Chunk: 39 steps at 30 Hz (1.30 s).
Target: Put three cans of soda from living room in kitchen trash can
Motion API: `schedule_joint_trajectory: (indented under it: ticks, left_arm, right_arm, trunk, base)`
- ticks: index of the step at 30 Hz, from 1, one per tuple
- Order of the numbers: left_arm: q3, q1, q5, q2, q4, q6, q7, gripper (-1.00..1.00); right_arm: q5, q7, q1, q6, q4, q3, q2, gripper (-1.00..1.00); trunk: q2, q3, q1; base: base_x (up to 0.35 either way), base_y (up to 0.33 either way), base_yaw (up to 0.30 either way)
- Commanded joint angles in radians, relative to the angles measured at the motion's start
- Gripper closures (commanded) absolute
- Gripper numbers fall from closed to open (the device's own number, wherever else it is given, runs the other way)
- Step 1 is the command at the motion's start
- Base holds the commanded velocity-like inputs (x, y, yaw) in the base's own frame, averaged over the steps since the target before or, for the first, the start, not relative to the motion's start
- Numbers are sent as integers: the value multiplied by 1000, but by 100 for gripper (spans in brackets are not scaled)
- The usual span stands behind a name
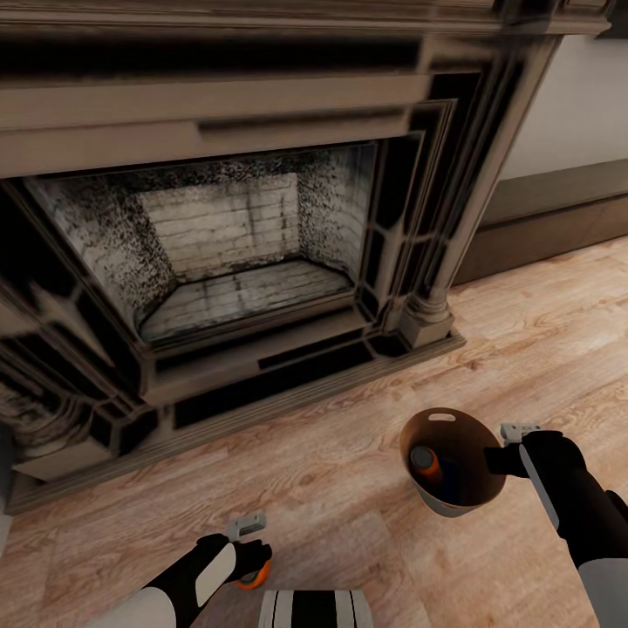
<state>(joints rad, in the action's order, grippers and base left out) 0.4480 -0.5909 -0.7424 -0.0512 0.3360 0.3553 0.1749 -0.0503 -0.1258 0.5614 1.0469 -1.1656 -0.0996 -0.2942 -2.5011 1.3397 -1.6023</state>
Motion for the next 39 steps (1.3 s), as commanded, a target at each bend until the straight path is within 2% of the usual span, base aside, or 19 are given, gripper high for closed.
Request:
schedule_joint_trajectory:
  ticks: [1,16,17,39]
  left_arm:
    - [0,0,0,0,0,0,0,-100]
    - [0,0,-3,0,-1,1,0,-100]
    - [0,0,-3,-1,0,1,0,100]
    - [0,0,-3,-5,-1,-2,1,100]
  right_arm:
    - [9,-5,0,0,0,0,0,100]
    - [9,-5,1,0,0,0,-1,100]
    - [9,-5,1,0,0,0,-1,100]
    - [9,-5,1,0,0,0,-2,100]
  trunk:
    - [0,0,0]
    - [0,0,0]
    - [0,0,0]
    - [0,0,0]
  base:
    - [0,0,0]
    - [0,0,0]
    - [0,0,0]
    - [0,0,0]
